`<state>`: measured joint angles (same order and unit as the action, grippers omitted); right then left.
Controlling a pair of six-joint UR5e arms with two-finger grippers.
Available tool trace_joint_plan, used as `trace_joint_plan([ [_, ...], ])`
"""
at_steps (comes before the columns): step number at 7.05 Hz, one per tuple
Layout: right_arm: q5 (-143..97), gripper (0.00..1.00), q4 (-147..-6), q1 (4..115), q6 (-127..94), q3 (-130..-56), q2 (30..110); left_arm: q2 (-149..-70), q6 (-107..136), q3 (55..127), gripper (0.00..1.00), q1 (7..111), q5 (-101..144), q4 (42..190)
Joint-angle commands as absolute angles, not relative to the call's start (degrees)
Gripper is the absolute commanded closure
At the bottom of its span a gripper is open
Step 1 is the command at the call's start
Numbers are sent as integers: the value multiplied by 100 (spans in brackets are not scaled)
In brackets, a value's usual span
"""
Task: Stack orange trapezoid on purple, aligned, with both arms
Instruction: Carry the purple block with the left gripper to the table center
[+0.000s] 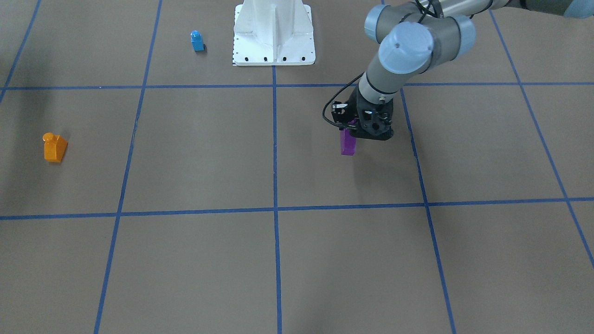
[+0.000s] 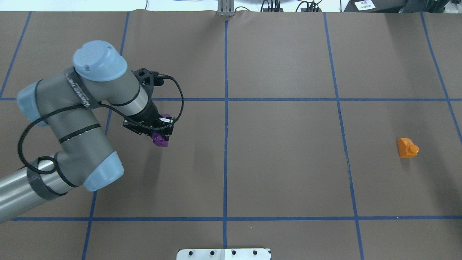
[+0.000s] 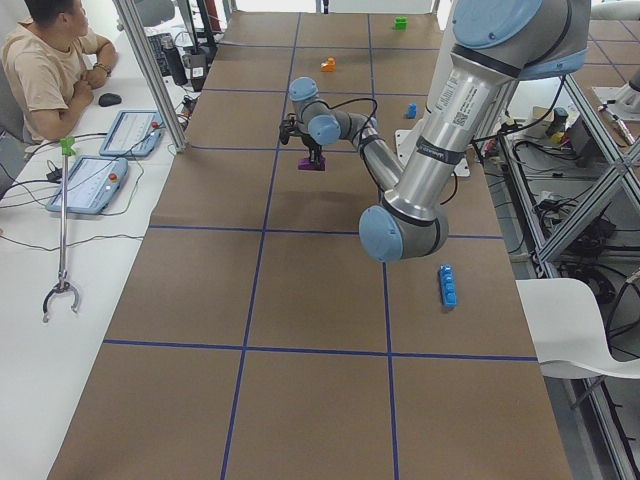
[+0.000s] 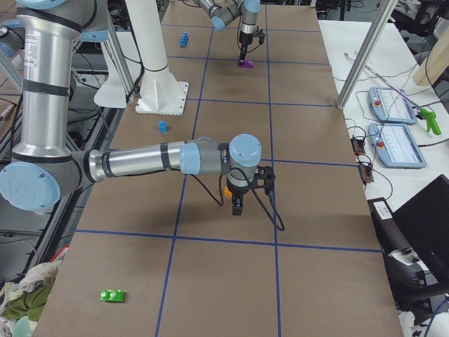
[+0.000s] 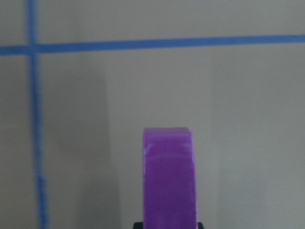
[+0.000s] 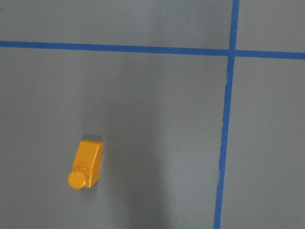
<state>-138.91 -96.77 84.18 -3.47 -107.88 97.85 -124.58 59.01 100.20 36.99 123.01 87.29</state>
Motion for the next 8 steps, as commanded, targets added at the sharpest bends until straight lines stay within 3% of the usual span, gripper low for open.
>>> trace_joint_plan([
  [1, -13869, 0, -9520, 8306, -386, -10758, 9791, -13812, 6038, 9137, 100, 3236, 11701, 7937],
  [3, -13860, 0, -9404, 8288, -413, -10732, 9826, -14518, 6152, 7949, 100, 3112, 11672, 8285],
  [8, -13895, 0, -9413, 8279, -422, -10723, 9835, -14634, 6196, 7269, 100, 2997, 11672, 8868],
])
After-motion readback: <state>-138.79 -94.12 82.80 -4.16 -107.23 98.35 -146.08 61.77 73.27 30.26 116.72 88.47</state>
